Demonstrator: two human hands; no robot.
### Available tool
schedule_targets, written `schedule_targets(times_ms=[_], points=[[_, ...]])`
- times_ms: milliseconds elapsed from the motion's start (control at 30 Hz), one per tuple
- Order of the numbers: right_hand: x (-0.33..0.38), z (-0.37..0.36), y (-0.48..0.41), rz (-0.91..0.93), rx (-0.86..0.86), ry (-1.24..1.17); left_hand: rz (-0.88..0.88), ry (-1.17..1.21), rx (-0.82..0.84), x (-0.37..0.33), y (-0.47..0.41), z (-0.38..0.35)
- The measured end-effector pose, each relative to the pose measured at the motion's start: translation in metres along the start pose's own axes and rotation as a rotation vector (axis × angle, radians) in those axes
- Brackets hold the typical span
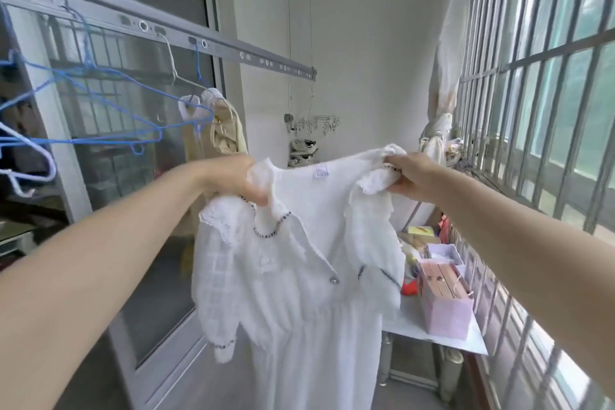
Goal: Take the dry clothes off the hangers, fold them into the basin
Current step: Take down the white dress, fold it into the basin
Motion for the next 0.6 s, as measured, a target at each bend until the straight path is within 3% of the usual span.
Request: schedule_targets(times_ms=[200, 267, 333, 400, 500, 600], points=[[0.004, -0.028, 0.001, 0.075, 0.028, -0.363, 0.121, -0.152, -0.252, -0.02, -0.011, 0.014], [0.009, -0.031, 0.0, 0.159, 0.04, -0.38, 0.204, 0.118, -0.311, -0.017, -0.011, 0.011], [0.016, -0.033, 0.0, 0.248, 0.034, -0.36, 0.283, 0.596, -0.371, -0.016, -0.013, 0.012], [0.026, -0.037, 0.002, 0.337, 0.043, -0.351, 0.267, 0.923, -0.435, -0.022, -0.015, 0.019], [0.05, -0.044, 0.008, 0.444, 0.042, -0.385, 0.217, 1.199, -0.514, -0.04, -0.015, 0.04], [0.076, -0.048, 0.018, 0.543, 0.022, -0.389, 0.154, 1.328, -0.589, -0.059, -0.011, 0.062]])
Point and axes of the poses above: each hand's wrist, its own y-axis away from the middle knuckle, its own z-axis out of the back of the hand, x = y × z, the point moved 5 cm from there along -y, towards the middle knuckle, and after that the axes turned 6 degrees about -x, right-handed, at the moved point
